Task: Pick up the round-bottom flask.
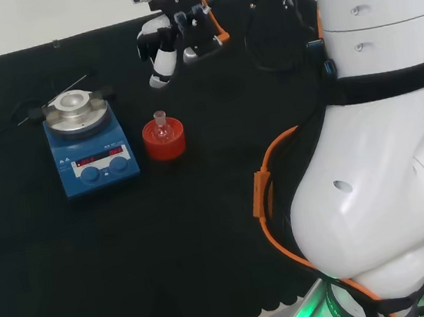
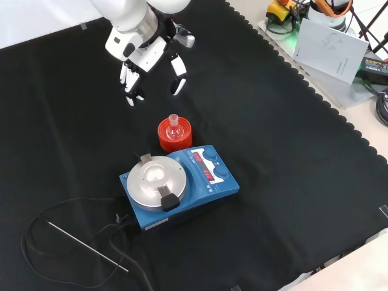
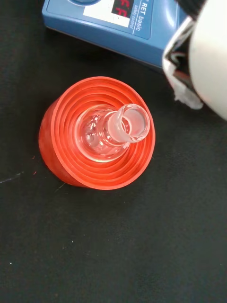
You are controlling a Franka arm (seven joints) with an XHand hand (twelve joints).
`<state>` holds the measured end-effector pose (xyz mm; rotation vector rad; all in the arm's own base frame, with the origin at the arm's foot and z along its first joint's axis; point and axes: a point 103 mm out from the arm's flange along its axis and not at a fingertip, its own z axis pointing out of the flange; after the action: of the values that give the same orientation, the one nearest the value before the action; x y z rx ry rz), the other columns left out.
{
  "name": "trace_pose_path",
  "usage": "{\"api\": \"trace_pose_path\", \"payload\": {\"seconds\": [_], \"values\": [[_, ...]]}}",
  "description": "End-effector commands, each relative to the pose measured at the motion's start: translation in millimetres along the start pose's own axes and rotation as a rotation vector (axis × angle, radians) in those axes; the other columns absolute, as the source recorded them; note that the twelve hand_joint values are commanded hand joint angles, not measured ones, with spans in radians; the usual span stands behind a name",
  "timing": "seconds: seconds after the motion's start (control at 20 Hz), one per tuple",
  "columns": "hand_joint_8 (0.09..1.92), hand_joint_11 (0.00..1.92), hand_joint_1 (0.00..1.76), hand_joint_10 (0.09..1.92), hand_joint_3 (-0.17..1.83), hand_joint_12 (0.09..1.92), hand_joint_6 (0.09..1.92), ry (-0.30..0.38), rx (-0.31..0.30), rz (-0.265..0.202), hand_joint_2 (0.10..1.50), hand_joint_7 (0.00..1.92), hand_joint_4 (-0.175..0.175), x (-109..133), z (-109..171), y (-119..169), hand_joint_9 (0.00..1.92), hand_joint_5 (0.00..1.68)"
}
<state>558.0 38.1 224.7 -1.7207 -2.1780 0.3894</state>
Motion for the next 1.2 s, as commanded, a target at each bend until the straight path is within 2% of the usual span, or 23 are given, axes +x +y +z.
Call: {"api": "trace_pose_path", "payload": {"seconds": [0.05, 0.55, 0.7, 1.2], "values": [[0.98, 0.52, 0.95, 0.93, 0.95, 1.4, 0.9, 0.021, -0.024, -0.001, 0.37, 0.57, -0.163, -4.3, 5.6, 4.9, 0.68, 0.24], [0.99, 0.55, 0.91, 0.93, 0.95, 1.39, 0.91, 0.047, -0.002, -0.005, 0.39, 0.58, -0.164, -4.4, 29.1, 21.0, 0.71, 0.25], [0.98, 0.54, 0.9, 0.93, 0.94, 1.4, 0.91, 0.03, 0.037, -0.015, 0.39, 0.57, -0.163, -5.1, 35.0, 18.2, 0.69, 0.25], [1.0, 0.46, 0.85, 0.97, 0.91, 1.44, 0.89, 0.017, 0.084, -0.039, 0.38, 0.5, -0.155, 7.7, 49.1, -2.9, 0.6, 0.23]]}}
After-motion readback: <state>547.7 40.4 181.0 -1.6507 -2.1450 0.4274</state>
